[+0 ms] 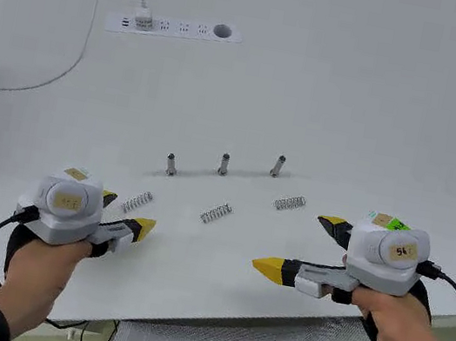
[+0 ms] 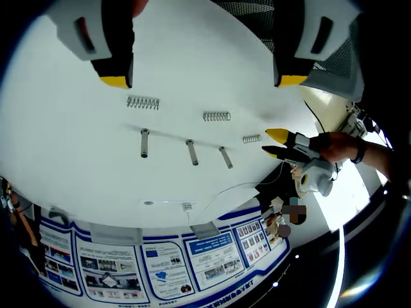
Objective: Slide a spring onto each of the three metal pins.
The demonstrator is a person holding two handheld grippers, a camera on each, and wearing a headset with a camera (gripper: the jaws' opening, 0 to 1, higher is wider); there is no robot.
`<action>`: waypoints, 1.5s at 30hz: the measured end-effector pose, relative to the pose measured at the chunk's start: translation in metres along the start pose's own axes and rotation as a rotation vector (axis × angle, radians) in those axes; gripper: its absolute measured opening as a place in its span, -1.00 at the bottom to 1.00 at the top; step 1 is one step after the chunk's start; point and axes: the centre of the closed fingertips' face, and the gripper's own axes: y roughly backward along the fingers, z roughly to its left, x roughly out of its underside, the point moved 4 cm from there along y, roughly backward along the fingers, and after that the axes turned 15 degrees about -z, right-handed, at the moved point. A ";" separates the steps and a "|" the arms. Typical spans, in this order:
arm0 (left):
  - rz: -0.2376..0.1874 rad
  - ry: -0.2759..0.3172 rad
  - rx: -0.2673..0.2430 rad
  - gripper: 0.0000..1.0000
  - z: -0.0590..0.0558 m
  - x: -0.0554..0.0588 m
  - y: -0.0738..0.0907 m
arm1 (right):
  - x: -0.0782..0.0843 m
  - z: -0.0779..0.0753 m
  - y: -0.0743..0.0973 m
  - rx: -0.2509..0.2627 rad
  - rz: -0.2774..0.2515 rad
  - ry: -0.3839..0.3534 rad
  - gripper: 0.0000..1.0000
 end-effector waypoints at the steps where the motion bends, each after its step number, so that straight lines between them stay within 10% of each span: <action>1: -0.001 0.000 0.001 0.03 -0.001 0.001 0.002 | 0.000 0.000 0.000 -0.003 0.001 0.000 0.83; 45: 0.030 -0.017 0.034 0.17 0.003 0.006 0.010 | 0.004 0.011 -0.007 -0.042 0.032 0.023 0.86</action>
